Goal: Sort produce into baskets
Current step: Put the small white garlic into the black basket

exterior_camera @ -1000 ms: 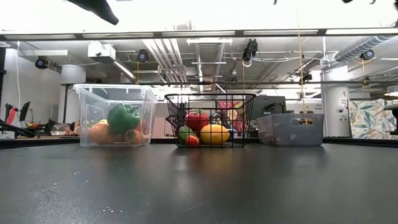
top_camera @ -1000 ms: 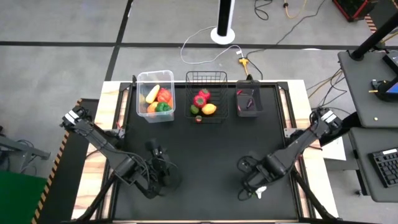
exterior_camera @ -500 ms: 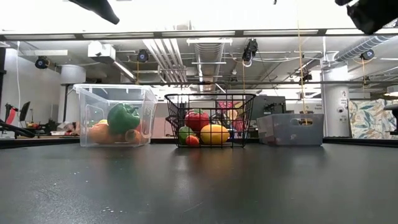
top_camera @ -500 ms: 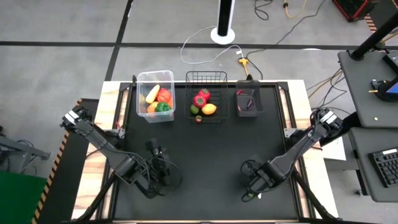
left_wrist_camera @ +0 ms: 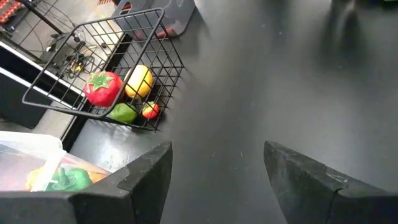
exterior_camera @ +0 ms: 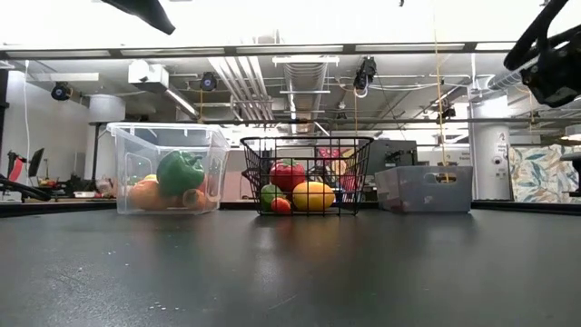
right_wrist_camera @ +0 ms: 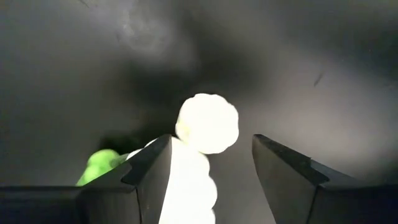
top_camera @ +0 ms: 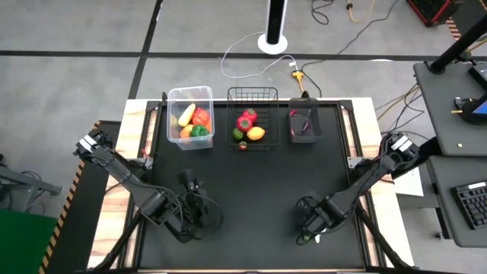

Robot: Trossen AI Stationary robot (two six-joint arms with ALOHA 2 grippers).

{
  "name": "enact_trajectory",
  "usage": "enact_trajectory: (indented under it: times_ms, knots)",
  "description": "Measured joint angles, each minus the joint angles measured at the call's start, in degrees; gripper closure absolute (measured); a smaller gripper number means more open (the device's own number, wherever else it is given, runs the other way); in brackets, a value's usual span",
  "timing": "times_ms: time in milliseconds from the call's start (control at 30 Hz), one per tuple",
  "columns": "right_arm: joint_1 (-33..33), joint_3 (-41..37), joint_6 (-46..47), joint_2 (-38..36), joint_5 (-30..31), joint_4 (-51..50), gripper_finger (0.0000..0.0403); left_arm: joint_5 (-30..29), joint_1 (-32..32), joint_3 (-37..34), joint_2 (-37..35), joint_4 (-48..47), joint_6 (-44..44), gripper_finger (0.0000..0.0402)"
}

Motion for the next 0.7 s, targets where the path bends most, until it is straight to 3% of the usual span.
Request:
enact_trajectory:
  times_ms: [267, 700]
  knots:
    - [0.00, -0.38, -0.16, 0.00, 1.07, 0.17, 0.0207, -0.46, 0.20, 0.00, 0.01, 0.09, 0.00, 0.0166]
    - [0.00, -0.38, -0.76, 0.00, 1.88, 1.13, 0.0271, -0.52, 0.48, 0.00, 0.01, 0.17, -0.02, 0.0166]
